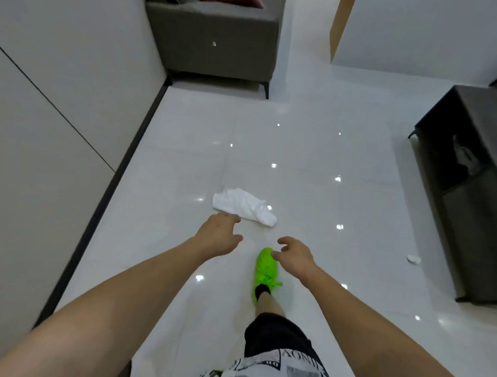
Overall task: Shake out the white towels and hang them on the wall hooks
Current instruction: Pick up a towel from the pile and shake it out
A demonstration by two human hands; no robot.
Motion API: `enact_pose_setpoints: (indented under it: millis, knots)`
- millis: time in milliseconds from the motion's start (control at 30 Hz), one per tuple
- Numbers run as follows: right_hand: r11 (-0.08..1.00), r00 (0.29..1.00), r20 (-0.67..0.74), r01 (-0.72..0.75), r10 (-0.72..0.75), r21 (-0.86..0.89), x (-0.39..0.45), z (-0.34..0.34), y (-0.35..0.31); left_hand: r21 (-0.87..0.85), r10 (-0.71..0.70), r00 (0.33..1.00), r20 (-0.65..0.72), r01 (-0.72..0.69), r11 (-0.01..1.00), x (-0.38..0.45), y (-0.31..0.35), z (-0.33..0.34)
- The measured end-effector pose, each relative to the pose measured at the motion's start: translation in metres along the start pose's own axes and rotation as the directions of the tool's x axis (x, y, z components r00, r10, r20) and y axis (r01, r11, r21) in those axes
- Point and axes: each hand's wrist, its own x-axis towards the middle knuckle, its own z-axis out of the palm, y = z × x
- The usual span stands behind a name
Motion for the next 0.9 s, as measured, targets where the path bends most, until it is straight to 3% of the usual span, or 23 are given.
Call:
enact_pose_setpoints:
  millis: [200, 467, 633, 900]
  knots:
    - [0.996, 0.986, 0.136, -0.091, 0.093, -0.024, 0.125, -0.022, -0.036, -0.073, -0.163, 0.982, 0.098, 0.170, 0.983, 0.108, -0.004, -0.020]
    - [0.976, 0.960, 0.179, -0.213, 0.217, -0.042, 0.250, -0.034, -0.064, -0.187, -0.238, 0.962, 0.134, 0.261, 0.947, 0.232, -0.029, -0.027]
    - [0.951, 0.946, 0.106, -0.308, 0.305, 0.013, 0.374, 0.008, -0.041, -0.167, -0.209, 0.946, 0.250, 0.255, 0.953, 0.342, -0.076, 0.043]
    - [0.895, 0.896, 0.106, -0.439, 0.431, 0.075, 0.582, 0.122, 0.062, -0.114, -0.176, 0.928, 0.328, 0.224, 0.968, 0.524, -0.171, 0.185]
